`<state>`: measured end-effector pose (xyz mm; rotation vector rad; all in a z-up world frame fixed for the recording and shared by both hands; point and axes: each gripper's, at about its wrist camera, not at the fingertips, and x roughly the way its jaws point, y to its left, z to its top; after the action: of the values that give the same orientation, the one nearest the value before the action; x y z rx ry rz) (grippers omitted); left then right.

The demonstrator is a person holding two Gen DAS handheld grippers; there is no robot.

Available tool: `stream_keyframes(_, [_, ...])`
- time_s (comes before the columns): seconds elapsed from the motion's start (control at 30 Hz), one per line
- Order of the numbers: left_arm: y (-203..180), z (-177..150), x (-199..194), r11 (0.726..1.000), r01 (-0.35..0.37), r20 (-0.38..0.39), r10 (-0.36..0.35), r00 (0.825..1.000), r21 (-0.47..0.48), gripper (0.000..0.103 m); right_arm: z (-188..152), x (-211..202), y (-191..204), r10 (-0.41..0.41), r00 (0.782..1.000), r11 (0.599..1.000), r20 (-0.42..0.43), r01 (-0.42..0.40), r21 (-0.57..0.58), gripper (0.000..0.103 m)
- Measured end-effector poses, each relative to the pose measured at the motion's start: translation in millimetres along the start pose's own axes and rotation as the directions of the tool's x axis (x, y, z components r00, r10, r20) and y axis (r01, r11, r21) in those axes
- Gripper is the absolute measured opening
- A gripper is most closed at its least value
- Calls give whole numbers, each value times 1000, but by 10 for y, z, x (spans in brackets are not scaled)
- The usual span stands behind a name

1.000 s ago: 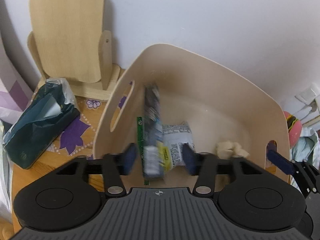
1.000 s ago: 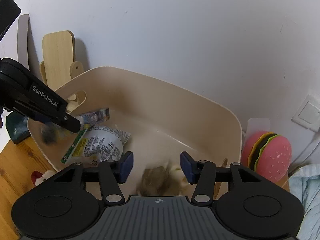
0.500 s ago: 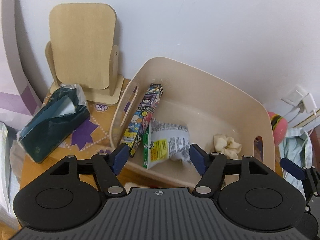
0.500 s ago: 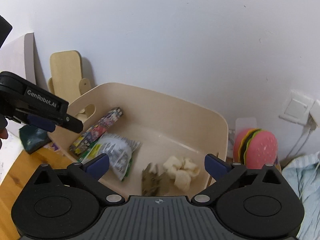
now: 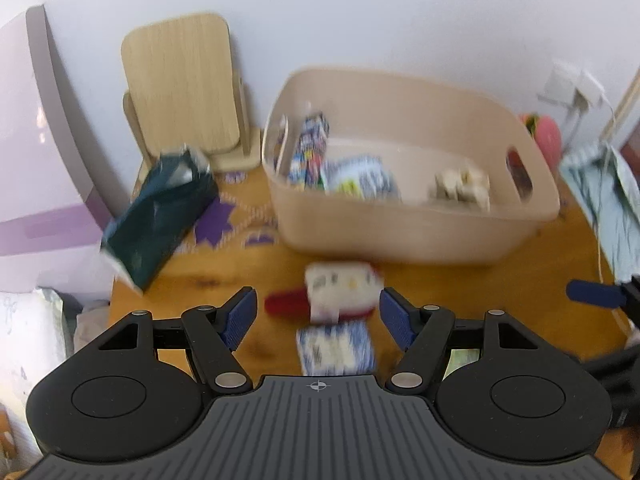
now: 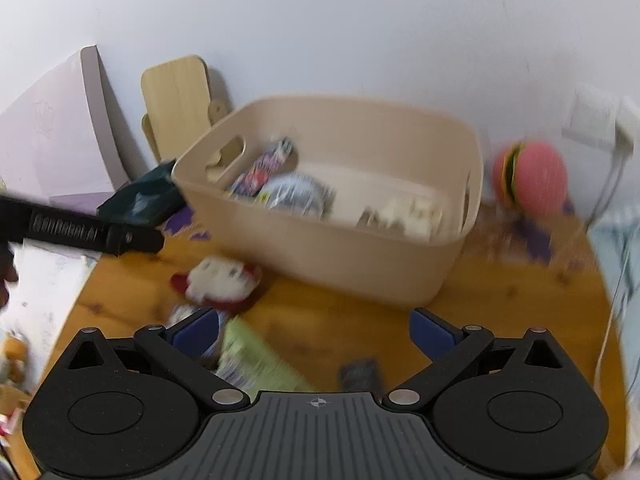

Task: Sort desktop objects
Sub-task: 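Grasp the brown plush toy with the left tool while the right tool grasps the green snack bag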

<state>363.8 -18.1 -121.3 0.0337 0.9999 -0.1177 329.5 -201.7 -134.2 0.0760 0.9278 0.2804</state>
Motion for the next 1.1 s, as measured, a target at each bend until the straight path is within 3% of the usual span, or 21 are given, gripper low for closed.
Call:
stream_keyframes(0.13, [38, -336, 11, 1000, 11, -43, -11, 999, 7, 69, -124, 101, -75, 54, 991, 982, -121, -31, 185, 103])
stream_keyframes(0.27, [78, -623, 38, 999, 40, -86, -40, 995, -9, 69, -222, 209, -221, 117, 972, 922, -204, -30, 386, 103])
stream_keyframes(0.4, [75, -814, 59, 997, 73, -106, -72, 992, -1, 69, -312, 300, -294, 175, 952, 857, -250, -22, 514, 103])
stream_keyframes(0.63, [-20, -940, 147, 991, 127, -143, -121, 982, 35, 69, -331, 409, -230, 226, 941, 808, -252, -37, 588, 103])
stream_keyframes(1.1, [-160, -925, 510, 987, 162, -196, -157, 968, 7, 69, -340, 671, -127, 219, 926, 800, -308, 10, 600, 96])
